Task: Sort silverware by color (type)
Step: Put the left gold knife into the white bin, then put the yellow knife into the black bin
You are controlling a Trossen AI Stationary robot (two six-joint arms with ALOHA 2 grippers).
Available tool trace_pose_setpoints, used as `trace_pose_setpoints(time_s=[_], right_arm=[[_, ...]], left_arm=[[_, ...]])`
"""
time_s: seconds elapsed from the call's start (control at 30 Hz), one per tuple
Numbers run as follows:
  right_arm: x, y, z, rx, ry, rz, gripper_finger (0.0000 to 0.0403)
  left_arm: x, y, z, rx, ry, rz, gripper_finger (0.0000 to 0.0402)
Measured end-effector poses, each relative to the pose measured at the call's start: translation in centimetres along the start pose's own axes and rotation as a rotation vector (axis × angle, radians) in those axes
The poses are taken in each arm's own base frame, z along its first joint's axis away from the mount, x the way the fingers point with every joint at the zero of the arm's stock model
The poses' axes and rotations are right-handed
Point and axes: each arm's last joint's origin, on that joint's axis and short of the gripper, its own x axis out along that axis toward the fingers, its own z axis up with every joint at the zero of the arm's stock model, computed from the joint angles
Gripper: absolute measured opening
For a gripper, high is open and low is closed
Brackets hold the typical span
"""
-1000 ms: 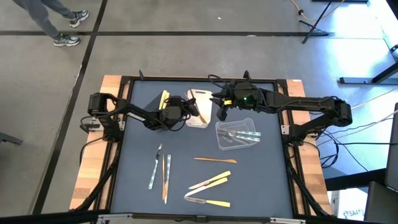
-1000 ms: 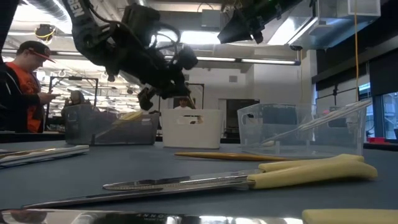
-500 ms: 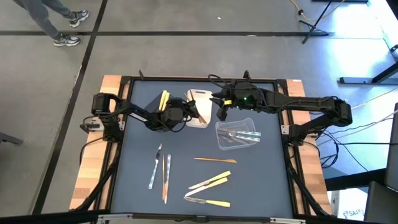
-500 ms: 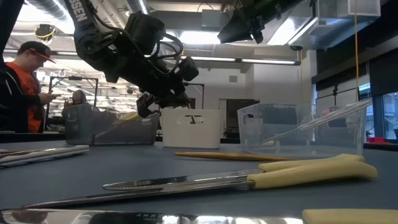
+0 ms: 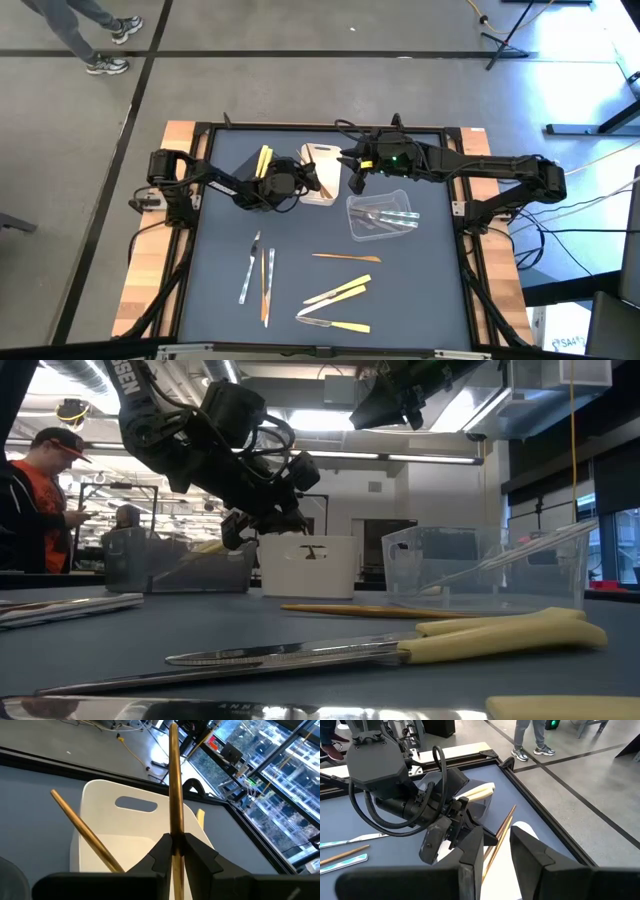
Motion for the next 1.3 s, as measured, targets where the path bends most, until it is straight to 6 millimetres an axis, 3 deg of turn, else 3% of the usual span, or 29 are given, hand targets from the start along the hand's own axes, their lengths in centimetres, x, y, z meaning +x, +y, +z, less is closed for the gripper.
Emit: trace_pose_setpoints(time_s=[0.53,0.9,1.3], right_arm=[[0.01,0.00,-0.01,0.000,0.000,0.000,0.0083],[0.01,0.00,-0.01,0.000,0.001,0.000,0.0083],[0.02,0.00,-0.09,-0.002,0.008,-0.001,0.0083]], left_arm=[[0.01,-0.01,-0.02,0.001,0.008,-0.006,0.0036],[0.18,0.11,0.06,0.002,0.023,-0.014,0.0100],[0.18,0.09,0.08,0.000,0.021,-0.016,0.0106]])
